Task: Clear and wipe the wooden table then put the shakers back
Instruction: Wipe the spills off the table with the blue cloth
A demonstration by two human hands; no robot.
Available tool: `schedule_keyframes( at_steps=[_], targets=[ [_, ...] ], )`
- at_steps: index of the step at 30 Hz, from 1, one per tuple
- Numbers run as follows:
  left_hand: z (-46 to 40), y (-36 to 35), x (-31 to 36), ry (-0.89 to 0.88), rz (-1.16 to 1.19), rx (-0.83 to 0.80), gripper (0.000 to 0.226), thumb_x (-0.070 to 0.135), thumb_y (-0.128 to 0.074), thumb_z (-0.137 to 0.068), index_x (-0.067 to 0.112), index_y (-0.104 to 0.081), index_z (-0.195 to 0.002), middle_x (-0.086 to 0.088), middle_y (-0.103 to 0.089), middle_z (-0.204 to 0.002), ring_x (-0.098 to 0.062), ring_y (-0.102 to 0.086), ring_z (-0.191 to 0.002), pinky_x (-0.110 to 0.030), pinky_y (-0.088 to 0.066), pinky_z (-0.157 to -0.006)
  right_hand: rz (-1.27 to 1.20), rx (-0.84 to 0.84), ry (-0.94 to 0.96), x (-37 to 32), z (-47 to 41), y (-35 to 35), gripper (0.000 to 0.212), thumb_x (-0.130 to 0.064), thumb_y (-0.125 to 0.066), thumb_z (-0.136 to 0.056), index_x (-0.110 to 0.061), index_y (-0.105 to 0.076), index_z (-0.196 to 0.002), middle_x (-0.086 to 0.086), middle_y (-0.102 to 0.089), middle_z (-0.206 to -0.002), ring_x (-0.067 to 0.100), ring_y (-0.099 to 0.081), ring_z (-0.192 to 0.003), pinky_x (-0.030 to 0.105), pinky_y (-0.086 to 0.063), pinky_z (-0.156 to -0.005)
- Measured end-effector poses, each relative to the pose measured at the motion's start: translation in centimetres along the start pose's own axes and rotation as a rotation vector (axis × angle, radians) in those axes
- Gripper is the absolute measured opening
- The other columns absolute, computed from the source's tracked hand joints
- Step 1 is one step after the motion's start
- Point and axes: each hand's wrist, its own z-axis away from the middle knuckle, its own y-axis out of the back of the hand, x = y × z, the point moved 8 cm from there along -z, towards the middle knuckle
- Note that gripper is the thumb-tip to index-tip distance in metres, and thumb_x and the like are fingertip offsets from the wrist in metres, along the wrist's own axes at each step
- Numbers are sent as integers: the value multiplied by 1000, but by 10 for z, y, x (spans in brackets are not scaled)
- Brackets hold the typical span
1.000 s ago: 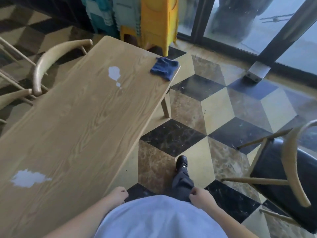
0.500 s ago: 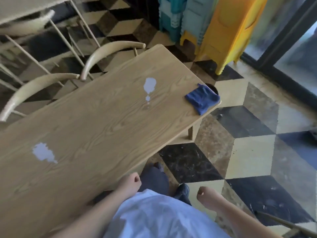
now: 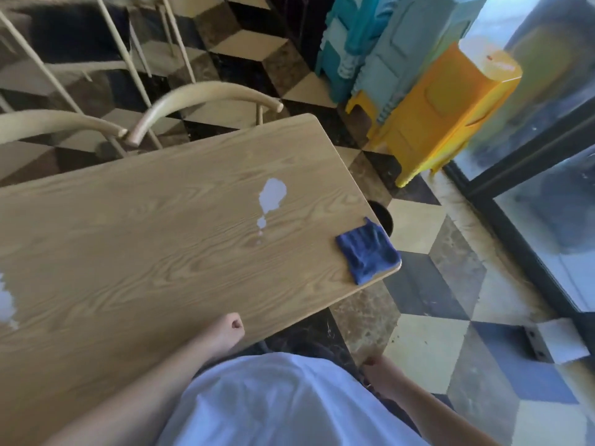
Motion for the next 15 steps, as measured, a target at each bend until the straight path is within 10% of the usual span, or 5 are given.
schedule_keyframes(
  at_steps=[6, 15],
  targets=[
    [4, 16, -13, 101, -136, 192, 14, 28, -60, -90, 27, -57, -103, -3, -51, -109, -29, -52, -115, -33, -40, -96, 209, 93, 66, -60, -30, 35, 23, -19, -42, -94, -24, -44, -72, 1, -56, -91, 24, -52, -87, 31, -45, -78],
    [13, 22, -6, 407, -32, 355, 54, 46, -55, -92, 35, -43, -143, -6, -37, -148, -32, -42, -130, -41, -45, -98, 400, 431, 477, -157, -67, 147, 38, -20, -57, -88, -21, -53, -126, 3, -49, -132, 27, -42, -120, 40, -45, -89]
  ],
)
